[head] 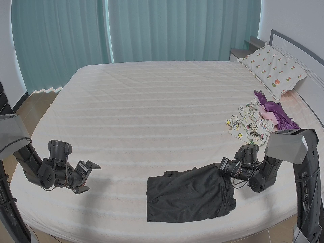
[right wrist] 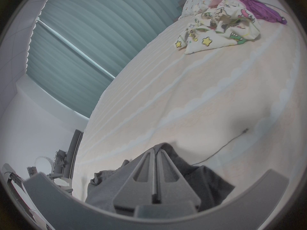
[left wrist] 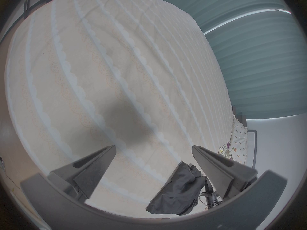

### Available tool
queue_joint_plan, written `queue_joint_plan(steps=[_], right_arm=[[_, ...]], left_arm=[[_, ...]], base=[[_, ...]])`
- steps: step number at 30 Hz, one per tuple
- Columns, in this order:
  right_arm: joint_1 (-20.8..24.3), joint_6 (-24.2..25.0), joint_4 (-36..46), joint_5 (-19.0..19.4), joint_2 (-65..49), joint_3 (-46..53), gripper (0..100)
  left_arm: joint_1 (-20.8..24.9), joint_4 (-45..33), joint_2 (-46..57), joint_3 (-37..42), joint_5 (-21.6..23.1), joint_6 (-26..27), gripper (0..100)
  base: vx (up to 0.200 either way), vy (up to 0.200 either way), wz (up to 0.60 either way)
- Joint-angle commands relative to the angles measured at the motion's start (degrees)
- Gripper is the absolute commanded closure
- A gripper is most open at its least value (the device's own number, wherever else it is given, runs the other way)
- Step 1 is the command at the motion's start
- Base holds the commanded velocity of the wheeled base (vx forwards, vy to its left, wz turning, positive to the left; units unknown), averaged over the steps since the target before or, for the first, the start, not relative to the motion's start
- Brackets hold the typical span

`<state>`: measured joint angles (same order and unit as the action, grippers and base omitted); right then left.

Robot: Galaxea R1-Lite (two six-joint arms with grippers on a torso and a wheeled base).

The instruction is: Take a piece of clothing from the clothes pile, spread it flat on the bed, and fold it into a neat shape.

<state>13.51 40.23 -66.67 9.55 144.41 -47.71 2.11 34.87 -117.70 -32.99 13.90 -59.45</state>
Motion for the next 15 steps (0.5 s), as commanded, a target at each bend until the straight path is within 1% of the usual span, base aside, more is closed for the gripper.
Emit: queue_joint_plan(steps=[1,4,14,15], right_arm=[[-2.5,0.0,-0.3,-0.1,-1.9,2.1,100],[-3.4,0.2,-0.2,0.0,-3.2,3.5,100],[-3.4,0.2,-0.4,-0.1,-2.6,3.4,100],[-3.5,0.2,-0.3,-0.1,-2.5,3.3,0]], left_arm=[[0.0,0.0,0.0,0.1,0.0,0.0,0],[0.0,0.0,0.0,0.1,0.0,0.0,0],[0.0,0.0,0.0,0.2,0.0,0.0,0],[0.0,0.0,0.0,0.2,0.0,0.0,0]], base=[[0.0,0.0,0.0],[0.0,0.0,0.0],[0.0,0.0,0.0],[0.0,0.0,0.0]])
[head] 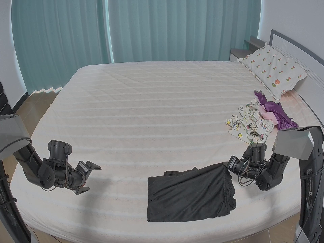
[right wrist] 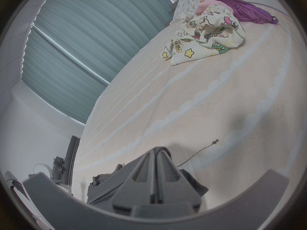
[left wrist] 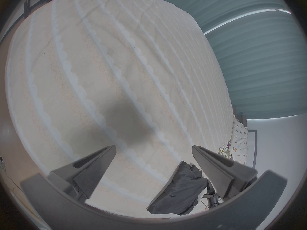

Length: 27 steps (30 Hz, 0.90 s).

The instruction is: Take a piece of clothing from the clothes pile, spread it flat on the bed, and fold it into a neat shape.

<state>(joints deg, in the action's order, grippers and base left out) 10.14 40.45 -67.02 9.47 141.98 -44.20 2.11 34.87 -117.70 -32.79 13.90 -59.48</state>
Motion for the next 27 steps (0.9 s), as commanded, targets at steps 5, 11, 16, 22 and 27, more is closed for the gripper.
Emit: queue_joint_plan(steps=[5,11,16,22,27], right_arm=[[0.0,0.0,0.0,0.0,-0.7,0.3,0],[1.0,-0.3,-0.2,0.5,-7.4,5.3,0],[4.8,-1.1,-3.9,2.7,-11.3,18.7,0],[6.5,-5.6,-17.1,8.4,-9.0,29.2,0],[5.2,-14.6,-19.5,10.0,-4.6,33.8,0]], left_arm=[[0.0,0.0,0.0,0.1,0.0,0.0,0],[0.0,1.1,0.0,0.4,0.0,0.1,0],[0.2,1.5,-0.1,0.7,0.0,0.1,0],[0.8,1.6,-0.4,0.8,-0.9,0.1,0],[1.1,1.6,-0.6,0.8,-1.7,0.2,0]], base=[[0.0,0.0,0.0],[0.0,0.0,0.0],[-0.04,0.0,0.0],[-0.2,0.0,0.0],[-0.08,0.0,0.0]])
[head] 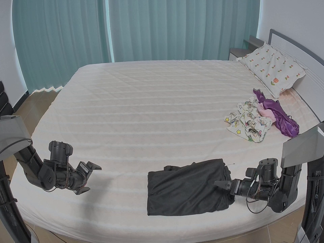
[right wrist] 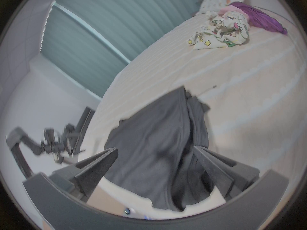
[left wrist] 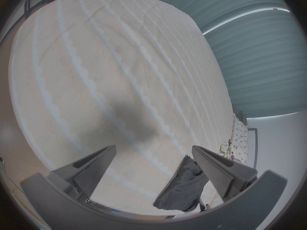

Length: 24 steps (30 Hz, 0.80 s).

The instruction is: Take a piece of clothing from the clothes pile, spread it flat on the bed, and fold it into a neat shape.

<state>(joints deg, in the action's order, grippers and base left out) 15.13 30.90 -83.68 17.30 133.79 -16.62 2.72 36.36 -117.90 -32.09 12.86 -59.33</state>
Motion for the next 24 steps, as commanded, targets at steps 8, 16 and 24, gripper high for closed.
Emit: queue_joint_plan(steps=[8,16,24], right_arm=[[-0.5,-6.8,-4.8,4.1,4.9,7.0,0],[-0.9,-6.6,-6.0,4.2,6.2,5.4,0],[0.3,-5.4,-6.0,4.1,6.5,2.6,100]], left_arm=[[0.6,0.1,-0.6,0.1,-0.6,0.1,0],[0.6,0.1,-0.6,0.1,-0.6,0.1,0],[0.6,0.1,-0.6,0.1,-0.7,0.1,0]], base=[[0.0,0.0,0.0],[0.0,0.0,0.0],[0.0,0.0,0.0]])
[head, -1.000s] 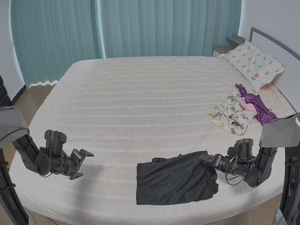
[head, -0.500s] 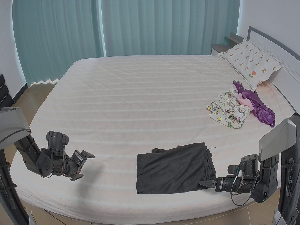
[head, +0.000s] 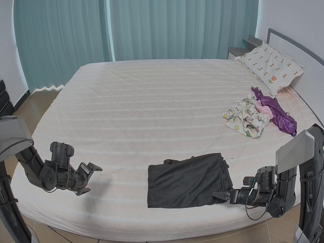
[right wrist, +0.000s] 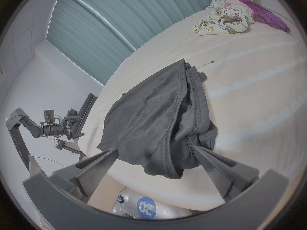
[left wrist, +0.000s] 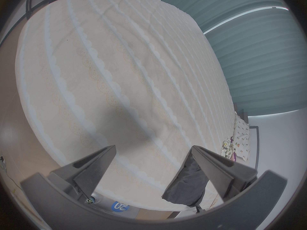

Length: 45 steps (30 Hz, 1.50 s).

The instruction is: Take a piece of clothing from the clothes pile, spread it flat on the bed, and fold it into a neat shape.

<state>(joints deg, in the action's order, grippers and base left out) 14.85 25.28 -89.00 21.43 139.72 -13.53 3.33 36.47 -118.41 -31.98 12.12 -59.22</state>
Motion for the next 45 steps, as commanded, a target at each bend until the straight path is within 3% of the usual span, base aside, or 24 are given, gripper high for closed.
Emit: queue_joint_plan(steps=[1,13,19,29,30,41,45], right_arm=[[0.8,0.2,-0.6,-0.4,1.0,-0.5,100],[-1.8,-2.0,-0.6,-0.8,0.7,3.1,100],[-4.7,-8.3,-0.6,-0.8,1.7,5.3,100],[-4.9,-11.0,-0.6,-0.8,2.5,6.1,100],[-4.9,-11.1,-0.6,-0.8,2.5,6.1,0],[-6.9,-9.8,-0.6,1.1,-2.9,3.1,0],[-7.5,-0.1,-0.6,2.1,-5.1,-3.5,0]], left_arm=[[0.0,0.0,-0.1,0.0,0.0,0.0,0],[-0.1,0.0,-0.2,0.0,0.1,0.0,0],[0.0,0.0,-0.1,0.0,0.0,0.0,0],[0.0,0.0,-0.1,0.0,0.0,0.0,0],[0.0,0.0,-0.1,0.0,0.0,0.0,0],[0.0,0.0,-0.2,-0.2,0.0,-0.1,0],[0.0,0.1,-0.2,-0.4,-1.1,-0.3,0]], base=[[0.0,0.0,0.0],[0.0,0.0,0.0],[0.0,0.0,0.0],[0.0,0.0,0.0],[0.0,0.0,0.0],[0.0,0.0,0.0],[0.0,0.0,0.0]])
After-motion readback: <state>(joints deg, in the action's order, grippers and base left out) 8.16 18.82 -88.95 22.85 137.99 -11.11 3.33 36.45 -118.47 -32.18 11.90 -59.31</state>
